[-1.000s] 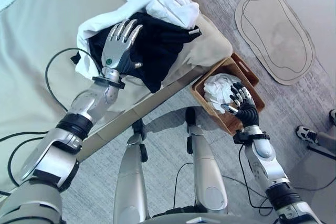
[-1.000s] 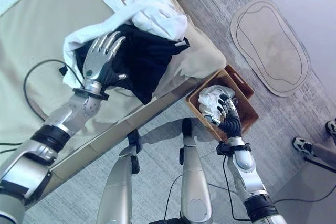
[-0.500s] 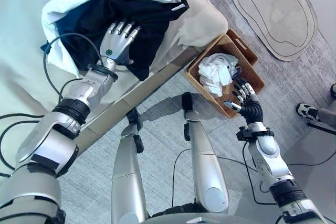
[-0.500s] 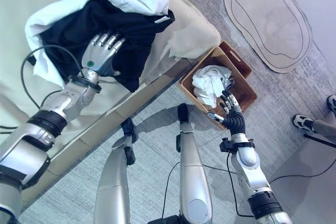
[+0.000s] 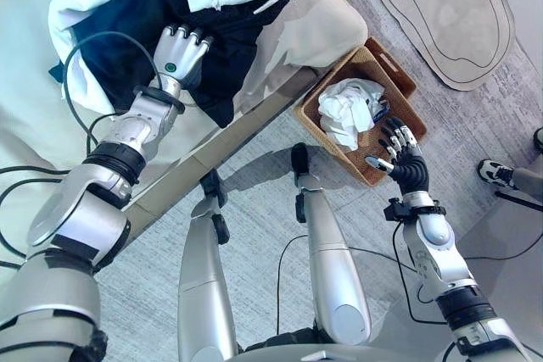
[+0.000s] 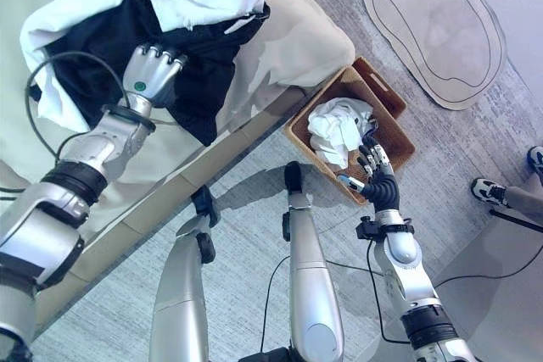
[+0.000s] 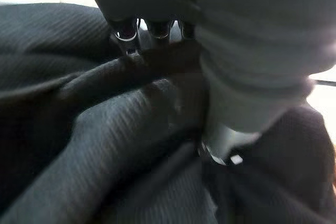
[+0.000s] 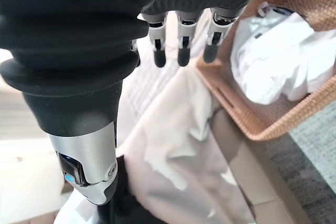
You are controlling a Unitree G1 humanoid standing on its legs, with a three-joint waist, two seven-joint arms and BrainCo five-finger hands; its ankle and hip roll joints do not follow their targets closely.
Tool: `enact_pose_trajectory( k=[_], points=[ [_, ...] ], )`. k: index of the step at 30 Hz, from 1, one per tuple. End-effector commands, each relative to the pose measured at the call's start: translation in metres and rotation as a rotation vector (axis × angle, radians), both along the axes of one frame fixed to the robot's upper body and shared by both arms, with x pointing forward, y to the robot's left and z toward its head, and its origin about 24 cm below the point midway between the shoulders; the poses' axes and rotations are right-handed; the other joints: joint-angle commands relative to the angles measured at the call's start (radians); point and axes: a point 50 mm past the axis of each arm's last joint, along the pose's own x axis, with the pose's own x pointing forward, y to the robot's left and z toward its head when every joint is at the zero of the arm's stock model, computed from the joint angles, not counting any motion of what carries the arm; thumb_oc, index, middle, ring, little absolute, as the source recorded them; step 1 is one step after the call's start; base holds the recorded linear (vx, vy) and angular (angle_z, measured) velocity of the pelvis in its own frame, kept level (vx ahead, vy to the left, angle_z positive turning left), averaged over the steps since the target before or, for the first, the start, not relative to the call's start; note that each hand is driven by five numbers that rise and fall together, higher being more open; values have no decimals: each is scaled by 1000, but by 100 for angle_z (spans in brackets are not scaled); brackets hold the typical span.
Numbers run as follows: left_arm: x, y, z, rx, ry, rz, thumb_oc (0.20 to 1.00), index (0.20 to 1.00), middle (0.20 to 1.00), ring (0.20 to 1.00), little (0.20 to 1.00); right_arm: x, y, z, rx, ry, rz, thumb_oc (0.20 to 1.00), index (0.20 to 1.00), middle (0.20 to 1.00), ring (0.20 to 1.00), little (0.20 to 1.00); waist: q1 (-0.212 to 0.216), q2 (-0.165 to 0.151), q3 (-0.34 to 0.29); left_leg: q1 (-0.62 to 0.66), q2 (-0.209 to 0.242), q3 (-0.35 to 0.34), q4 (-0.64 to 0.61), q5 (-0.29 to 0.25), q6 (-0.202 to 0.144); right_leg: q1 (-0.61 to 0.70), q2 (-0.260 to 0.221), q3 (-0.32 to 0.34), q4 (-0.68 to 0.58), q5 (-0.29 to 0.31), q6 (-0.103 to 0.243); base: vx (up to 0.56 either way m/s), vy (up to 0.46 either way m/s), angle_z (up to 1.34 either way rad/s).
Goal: Pick up clothes into the bucket
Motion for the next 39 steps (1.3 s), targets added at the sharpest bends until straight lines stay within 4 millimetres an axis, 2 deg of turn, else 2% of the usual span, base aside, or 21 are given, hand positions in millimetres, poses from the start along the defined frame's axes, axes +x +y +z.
enact_pose_trajectory(
  k=[1, 5, 15, 20, 22, 26, 27, 28, 29, 30, 31, 33, 35, 36, 37, 38, 39],
  points=[
    [-5, 38, -22, -57, 71, 153, 200, 200, 200, 200, 200, -5, -12, 14, 8, -80, -47, 1000, 1000, 1000, 1000, 1000, -12, 30, -74, -34, 3, -13, 74, -53, 37, 21, -14, -42, -70, 86, 28, 0, 0, 0],
    [-7, 40, -29, -102, 79, 155, 200, 200, 200, 200, 200, -4, -11, 12, 5, -71, -45, 1000, 1000, 1000, 1000, 1000, -6, 33, -83, 7, -2, -15, 42, -43, 35, 58, -17, -46, -87, 88, 29, 0, 0, 0],
    [-28, 23, -55, -293, 82, -17, 200, 200, 200, 200, 200, -3, -9, 1, -15, -18, -56, 1000, 1000, 1000, 1000, 1000, 44, 40, -125, 254, -27, -31, -112, -10, 22, 318, -41, -91, -211, 99, 35, 55, -16, 8],
    [-42, 18, -48, -351, 51, -119, 200, 200, 200, 200, 200, -6, -12, -7, -13, 19, -63, 1000, 1000, 1000, 1000, 1000, 61, 44, -154, 343, -32, -44, -175, 8, 19, 414, -47, -106, -266, 106, 35, 77, -20, 11],
    [-57, 10, -35, -393, 18, -232, 200, 200, 200, 200, 200, -10, -15, -16, -10, 61, -67, 1000, 1000, 1000, 1000, 1000, 82, 51, -174, 407, -31, -57, -215, 8, 16, 487, -44, -122, -303, 96, 35, 92, -31, 18],
    [-71, 3, -29, -467, 15, -333, 200, 200, 200, 200, 200, -13, -16, -24, -23, 101, -63, 1000, 1000, 1000, 1000, 1000, 92, 53, -197, 456, -35, -69, -257, 25, 17, 545, -44, -137, -345, 104, 34, 84, -25, 16],
    [-83, -12, -20, -564, 36, -486, 200, 200, 200, 200, 200, -13, -20, -27, -41, 121, -74, 1000, 1000, 1000, 1000, 1000, 107, 57, -208, 492, -32, -76, -270, 19, 16, 584, -42, -146, -357, 97, 34, 58, -13, 12],
    [-84, -11, -20, -565, 37, -485, 200, 200, 200, 200, 200, -13, -20, -27, -42, 120, -73, 1000, 1000, 1000, 1000, 1000, 105, 56, -208, 491, -34, -77, -274, 27, 17, 583, -43, -146, -360, 103, 34, 111, -30, 13],
    [-92, -19, -15, -633, 52, -587, 200, 200, 200, 200, 200, -10, -19, -27, -77, 122, -73, 1000, 1000, 1000, 1000, 1000, 113, 56, -229, 513, -33, -81, -286, 29, 17, 606, -43, -154, -370, 103, 34, 43, -16, 12],
    [-92, -18, -15, -635, 54, -587, 200, 200, 200, 200, 200, -10, -19, -27, -78, 123, -73, 1000, 1000, 1000, 1000, 1000, 112, 56, -227, 516, -33, -82, -289, 30, 16, 610, -42, -155, -373, 103, 34, 116, -18, 16],
    [-100, -29, -8, -663, 76, -685, 200, 200, 200, 200, 200, -6, -17, -20, -163, 100, -51, 1000, 1000, 1000, 1000, 1000, 118, 56, -245, 543, -32, -84, -299, 29, 16, 635, -40, -161, -379, 102, 34, 89, -12, 10],
    [-104, -33, -4, -675, 85, -724, 200, 200, 200, 200, 200, -4, -16, -17, -216, 93, -51, 1000, 1000, 1000, 1000, 1000, 122, 56, -249, 559, -32, -87, -307, 28, 16, 652, -38, -165, -384, 101, 33, 88, -20, 8],
    [-114, -46, 2, -793, 131, -881, 200, 200, 200, 200, 200, 10, -11, -5, -565, 51, -45, 1000, 1000, 1000, 1000, 1000, 137, 58, -265, 600, -28, -91, -317, 18, 15, 693, -32, -173, -393, 92, 35, 79, -23, 10],
    [-114, -46, 3, -793, 130, -881, 200, 200, 200, 200, 200, 10, -10, -5, -567, 48, -46, 1000, 1000, 1000, 1000, 1000, 135, 57, -264, 598, -30, -91, -319, 24, 15, 691, -33, -173, -395, 97, 34, 47, -16, 7],
    [-120, -58, 4, -883, 174, -988, 200, 200, 200, 200, 200, 19, 1, 11, -679, -26, -20, 1000, 1000, 1000, 1000, 1000, 141, 56, -278, 614, -29, -93, -325, 25, 18, 707, -31, -175, -401, 95, 33, 38, -11, 4],
    [-122, -67, 5, -924, 205, -1050, 200, 200, 200, 200, 200, 24, 8, 15, -664, -48, -3, 1000, 1000, 1000, 1000, 1000, 143, 58, -285, 626, -29, -93, -332, 26, 19, 717, -29, -179, -403, 94, 33, 54, -14, 0],
    [-122, -67, 5, -926, 206, -1051, 200, 200, 200, 200, 200, 24, 8, 15, -664, -49, -3, 1000, 1000, 1000, 1000, 1000, 143, 58, -283, 629, -29, -92, -334, 26, 19, 719, -28, -179, -404, 94, 33, 47, -12, 0]
  ],
)
